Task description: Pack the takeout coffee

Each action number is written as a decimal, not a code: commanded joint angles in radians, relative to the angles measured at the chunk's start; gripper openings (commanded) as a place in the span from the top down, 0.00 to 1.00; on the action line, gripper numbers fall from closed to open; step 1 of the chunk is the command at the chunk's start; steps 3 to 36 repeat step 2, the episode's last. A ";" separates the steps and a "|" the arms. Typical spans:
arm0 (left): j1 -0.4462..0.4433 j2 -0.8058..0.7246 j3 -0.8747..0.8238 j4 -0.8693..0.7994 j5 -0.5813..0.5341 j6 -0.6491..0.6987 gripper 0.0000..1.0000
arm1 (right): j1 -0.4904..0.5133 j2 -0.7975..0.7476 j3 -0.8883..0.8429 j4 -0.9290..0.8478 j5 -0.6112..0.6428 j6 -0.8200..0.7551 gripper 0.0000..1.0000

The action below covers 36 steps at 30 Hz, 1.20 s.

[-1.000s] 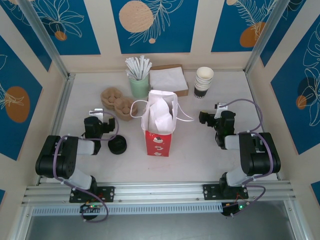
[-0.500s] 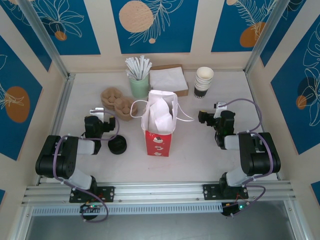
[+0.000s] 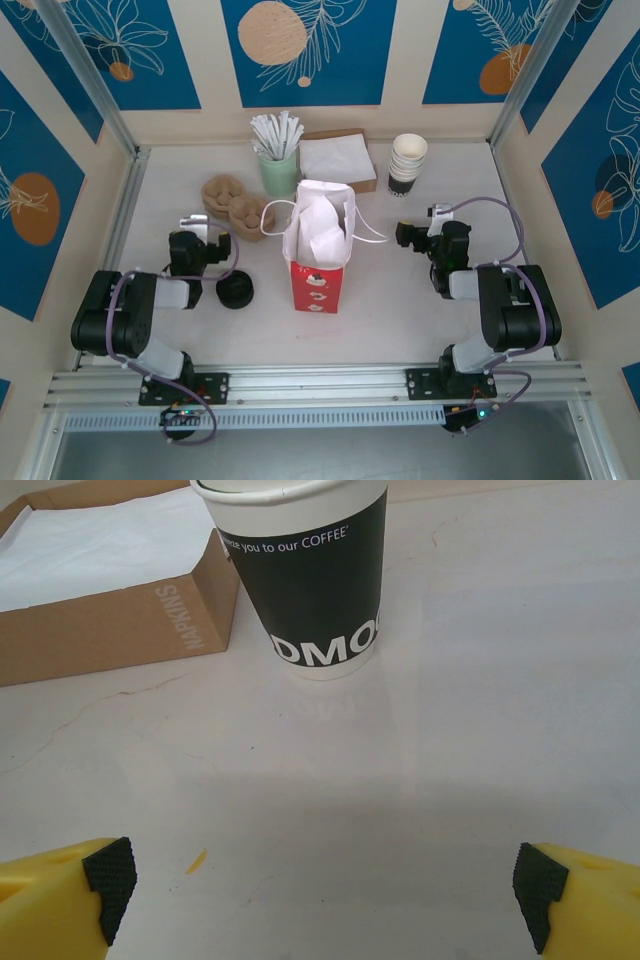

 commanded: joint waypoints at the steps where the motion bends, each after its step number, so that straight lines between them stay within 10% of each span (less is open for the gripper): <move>1: -0.006 0.004 0.017 0.034 0.018 0.014 0.01 | -0.005 0.002 0.005 0.033 -0.005 -0.021 0.01; 36: -0.006 0.003 0.017 0.034 0.018 0.014 0.01 | -0.005 0.002 0.005 0.033 -0.005 -0.021 0.01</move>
